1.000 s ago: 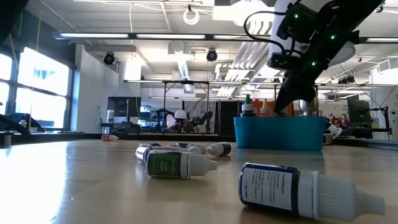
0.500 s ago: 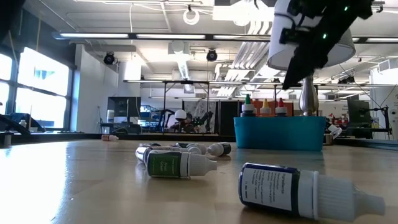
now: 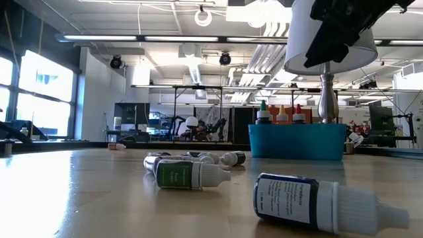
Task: Pick & Place food coloring
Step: Put the small yellow food coloring bottle into the blue bin
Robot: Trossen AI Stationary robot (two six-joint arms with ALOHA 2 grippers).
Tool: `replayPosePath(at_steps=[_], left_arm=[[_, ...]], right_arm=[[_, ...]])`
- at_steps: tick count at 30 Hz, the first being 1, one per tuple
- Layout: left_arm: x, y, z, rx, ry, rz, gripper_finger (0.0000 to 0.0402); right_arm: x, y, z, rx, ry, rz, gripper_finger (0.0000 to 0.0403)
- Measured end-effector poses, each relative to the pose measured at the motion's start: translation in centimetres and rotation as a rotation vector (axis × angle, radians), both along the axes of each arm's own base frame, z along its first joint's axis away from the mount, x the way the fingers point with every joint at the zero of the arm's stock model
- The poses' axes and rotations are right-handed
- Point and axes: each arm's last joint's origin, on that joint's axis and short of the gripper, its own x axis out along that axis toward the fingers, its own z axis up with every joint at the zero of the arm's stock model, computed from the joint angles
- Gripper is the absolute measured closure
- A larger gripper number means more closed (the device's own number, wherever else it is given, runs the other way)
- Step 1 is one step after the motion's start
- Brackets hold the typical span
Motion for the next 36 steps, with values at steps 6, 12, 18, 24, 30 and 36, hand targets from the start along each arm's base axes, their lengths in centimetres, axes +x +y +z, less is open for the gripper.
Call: replayPosePath(at_steps=[6,12,18,24,30,36], left_arm=[[-2.8,5.0,2.4,-0.023,-0.061,0.088,0.0145],[-6.5,10.2,-1.8,-0.073,-0.091,0.085,0.0145],[-13.0,17.1,-10.7,-0.733,-0.051,0.147,0.0145],[-17.2,21.2,-17.2,-0.809,0.028,0.368,0.0145],[-17.9,26.5,-22.3,-0.969,0.100,0.072,0.0145],[-20.1,31.6,-24.3,-0.974,0.030,0.081,0.0145]], right_arm=[[0.3,1.3,-0.1,-0.005,0.001,0.073,0.0217],[0.4,2.4,0.0,-0.012,-0.005,0.135,0.0219],[0.4,3.2,0.0,-0.024,-0.008,0.187,0.0218],[0.5,3.3,0.1,-0.075,-0.023,0.190,0.0218],[0.6,3.3,0.3,-0.084,-0.042,0.160,0.0219],[0.6,3.2,0.4,-0.049,-0.056,0.093,0.0217]])
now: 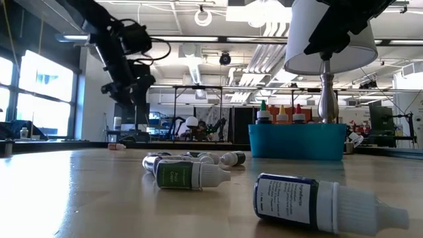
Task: Pick & Place food coloring
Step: Put the small yellow food coloring bottle into the blue bin
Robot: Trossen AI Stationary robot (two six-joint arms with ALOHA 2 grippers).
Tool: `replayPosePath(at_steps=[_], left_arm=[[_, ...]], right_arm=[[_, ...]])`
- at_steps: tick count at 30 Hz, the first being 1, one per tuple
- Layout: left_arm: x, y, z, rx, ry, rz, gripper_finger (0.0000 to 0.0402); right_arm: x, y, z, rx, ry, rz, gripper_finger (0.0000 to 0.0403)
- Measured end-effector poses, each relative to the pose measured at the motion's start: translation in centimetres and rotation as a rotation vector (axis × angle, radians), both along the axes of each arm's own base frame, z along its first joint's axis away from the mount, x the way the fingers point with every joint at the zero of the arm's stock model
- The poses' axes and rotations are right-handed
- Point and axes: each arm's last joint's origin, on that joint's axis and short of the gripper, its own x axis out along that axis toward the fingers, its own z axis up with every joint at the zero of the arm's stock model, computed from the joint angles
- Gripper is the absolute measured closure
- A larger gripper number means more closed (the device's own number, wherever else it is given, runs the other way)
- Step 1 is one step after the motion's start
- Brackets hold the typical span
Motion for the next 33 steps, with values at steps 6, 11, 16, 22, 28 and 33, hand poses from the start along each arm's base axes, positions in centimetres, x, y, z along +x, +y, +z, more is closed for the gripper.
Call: replayPosePath(at_steps=[6,11,16,22,28,33], left_arm=[[-2.6,1.5,-0.6,-0.080,0.098,-0.084,0.0145],[-3.3,1.8,-0.9,-0.093,0.139,-0.200,0.0145],[-3.4,1.4,-1.5,-0.106,0.152,-0.256,0.0145],[-3.2,1.5,-1.5,-0.148,0.061,-0.180,0.0145],[-3.9,2.0,-1.4,0.029,0.337,-0.149,0.0145],[-3.8,1.7,-1.8,0.008,0.383,-0.321,0.0145]], right_arm=[[0.0,0.0,0.0,0.019,-0.002,-0.013,0.0218],[0.0,0.0,0.0,0.015,-0.001,-0.011,0.0219],[0.0,0.0,-0.1,0.043,0.003,-0.030,0.0217],[-0.3,0.0,-0.4,0.058,0.041,-0.045,0.0219],[-0.3,-0.1,-0.4,0.064,0.036,-0.078,0.0218],[-0.3,-0.3,-0.4,0.012,0.026,-0.153,0.0218]])
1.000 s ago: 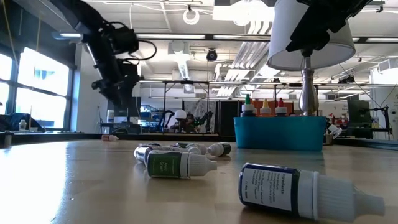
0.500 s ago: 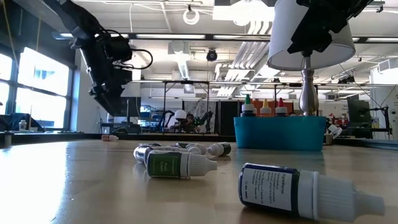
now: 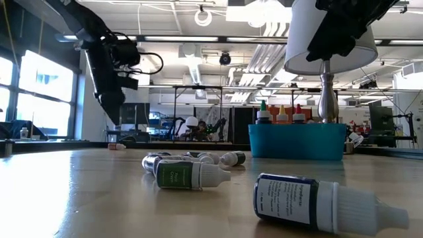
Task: Pick & Place food coloring
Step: Put the small yellow food coloring bottle into the blue bin
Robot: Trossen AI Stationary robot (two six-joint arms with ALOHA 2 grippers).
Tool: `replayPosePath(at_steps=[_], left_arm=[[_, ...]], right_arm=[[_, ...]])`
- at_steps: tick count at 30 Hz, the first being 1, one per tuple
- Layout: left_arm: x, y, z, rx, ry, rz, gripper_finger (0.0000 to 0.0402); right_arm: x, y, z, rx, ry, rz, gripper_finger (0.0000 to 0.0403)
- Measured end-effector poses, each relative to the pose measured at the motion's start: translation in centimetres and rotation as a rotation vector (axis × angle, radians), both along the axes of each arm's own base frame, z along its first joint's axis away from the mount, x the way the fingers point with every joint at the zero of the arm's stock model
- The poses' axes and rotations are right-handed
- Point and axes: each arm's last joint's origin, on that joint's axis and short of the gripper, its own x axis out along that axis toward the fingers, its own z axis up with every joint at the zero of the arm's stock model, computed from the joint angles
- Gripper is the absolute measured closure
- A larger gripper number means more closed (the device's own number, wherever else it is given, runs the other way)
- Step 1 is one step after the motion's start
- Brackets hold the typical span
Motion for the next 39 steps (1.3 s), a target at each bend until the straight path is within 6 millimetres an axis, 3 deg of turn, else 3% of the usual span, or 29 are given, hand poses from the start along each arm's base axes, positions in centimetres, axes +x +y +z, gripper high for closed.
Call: replayPosePath(at_steps=[6,13,25,35,39], left_arm=[[0.7,1.2,-2.6,-0.084,0.032,0.011,0.0145],[0.9,2.3,-6.0,-0.125,0.207,0.038,0.0145],[1.4,2.7,-6.4,-0.139,0.199,-0.050,0.0148],[1.6,2.7,-6.4,-0.169,0.132,-0.039,0.0254],[1.7,2.6,-6.4,-0.195,0.093,0.007,0.0277]], right_arm=[[0.0,-0.1,0.1,-0.002,-0.012,-0.043,0.0219],[0.0,0.0,0.0,0.025,-0.013,-0.035,0.0218],[0.0,0.0,0.0,0.025,-0.012,-0.034,0.0219],[0.0,0.0,0.0,0.025,-0.012,-0.034,0.0219],[0.1,0.0,-0.1,0.024,-0.006,-0.034,0.0217]])
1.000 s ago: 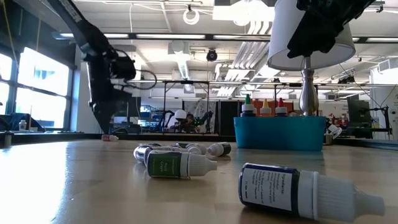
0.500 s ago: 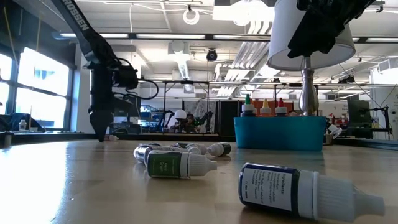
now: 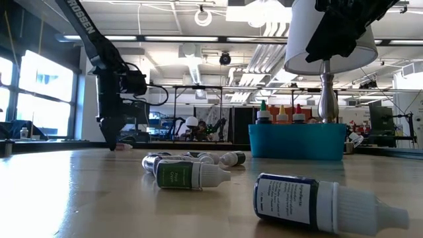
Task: Pick & Place food coloring
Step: Put the small yellow food coloring bottle into the blue bin
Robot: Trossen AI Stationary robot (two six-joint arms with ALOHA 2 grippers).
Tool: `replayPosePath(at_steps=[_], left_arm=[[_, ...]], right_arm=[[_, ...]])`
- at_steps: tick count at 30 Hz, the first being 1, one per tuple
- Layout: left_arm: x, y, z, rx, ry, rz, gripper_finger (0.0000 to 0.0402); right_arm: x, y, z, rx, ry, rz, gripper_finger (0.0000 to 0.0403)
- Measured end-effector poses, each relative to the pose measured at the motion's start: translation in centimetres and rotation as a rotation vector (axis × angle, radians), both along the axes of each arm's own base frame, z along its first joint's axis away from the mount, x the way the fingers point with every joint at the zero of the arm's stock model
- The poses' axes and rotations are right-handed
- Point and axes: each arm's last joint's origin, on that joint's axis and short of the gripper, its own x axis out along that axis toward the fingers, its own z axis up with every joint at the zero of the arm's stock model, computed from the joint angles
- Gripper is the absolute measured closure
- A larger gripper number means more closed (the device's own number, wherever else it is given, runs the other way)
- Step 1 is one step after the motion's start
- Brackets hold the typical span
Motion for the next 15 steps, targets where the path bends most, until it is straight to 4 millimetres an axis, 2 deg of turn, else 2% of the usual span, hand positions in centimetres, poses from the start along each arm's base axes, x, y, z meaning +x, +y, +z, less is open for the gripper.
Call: replayPosePath(at_steps=[6,15], left_arm=[[0.0,0.0,0.0,-0.013,-0.021,0.070,0.0265],[0.1,0.1,0.1,0.011,-0.038,0.132,0.0185]], right_arm=[[0.6,0.0,-0.5,-0.002,0.033,0.001,0.0219],[1.5,0.1,-1.4,-0.003,0.087,0.002,0.0219]])
